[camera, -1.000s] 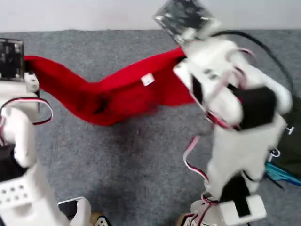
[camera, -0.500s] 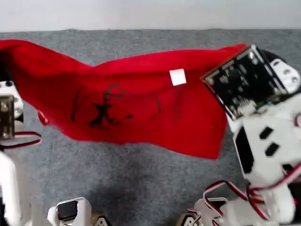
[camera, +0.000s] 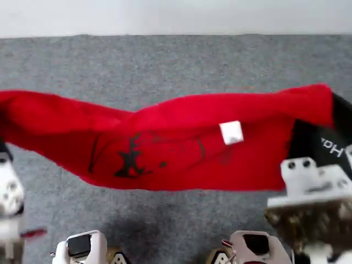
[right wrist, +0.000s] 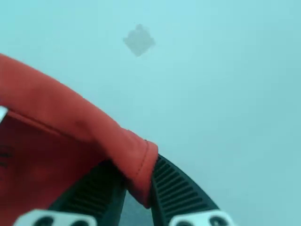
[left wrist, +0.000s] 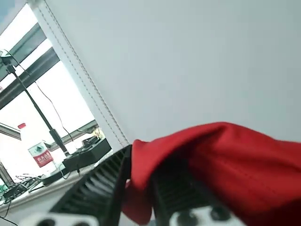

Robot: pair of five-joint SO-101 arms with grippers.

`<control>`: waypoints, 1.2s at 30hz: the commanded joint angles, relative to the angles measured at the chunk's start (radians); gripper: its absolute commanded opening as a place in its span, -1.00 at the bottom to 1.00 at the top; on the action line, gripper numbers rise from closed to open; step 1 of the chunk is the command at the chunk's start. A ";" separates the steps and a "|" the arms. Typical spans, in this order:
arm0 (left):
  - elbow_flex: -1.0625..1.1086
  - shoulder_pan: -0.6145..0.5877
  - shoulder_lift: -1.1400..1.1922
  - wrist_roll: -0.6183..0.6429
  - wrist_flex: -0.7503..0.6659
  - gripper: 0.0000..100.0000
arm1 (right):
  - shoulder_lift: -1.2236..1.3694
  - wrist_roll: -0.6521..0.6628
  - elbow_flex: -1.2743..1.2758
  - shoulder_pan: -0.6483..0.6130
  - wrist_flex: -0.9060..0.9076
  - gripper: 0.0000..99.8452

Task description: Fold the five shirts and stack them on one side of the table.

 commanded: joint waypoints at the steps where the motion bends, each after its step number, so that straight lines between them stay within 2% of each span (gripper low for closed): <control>1: -0.097 -0.005 0.003 -0.029 0.023 -0.97 | -0.051 0.066 0.017 0.045 0.039 -0.98; 7: -0.148 -0.006 0.006 -0.075 0.029 -0.97 | -0.216 0.115 0.347 0.061 0.039 -0.98; 10: -0.110 0.000 0.018 -0.077 0.087 -0.97 | -0.292 0.121 0.568 0.054 0.035 -0.98; 14: 0.139 0.000 0.063 -0.152 0.195 -0.97 | -0.318 0.121 0.847 0.053 0.027 -0.98; 17: 0.375 0.002 0.098 -0.181 0.184 -0.97 | -0.317 0.123 1.063 0.030 -0.036 -0.98; 20: 0.605 0.038 0.126 -0.181 0.060 -0.97 | -0.318 0.118 1.267 -0.027 -0.153 -0.98; 27: 1.015 0.138 0.215 -0.181 -0.367 -0.97 | -0.315 0.117 1.633 -0.133 -0.553 -0.98; 31: 1.095 0.157 0.302 -0.181 -0.552 -0.97 | -0.257 0.118 1.689 -0.147 -0.704 -0.98; 36: 1.061 0.157 0.459 -0.181 -0.717 -0.97 | -0.090 0.121 1.688 -0.133 -0.929 -0.98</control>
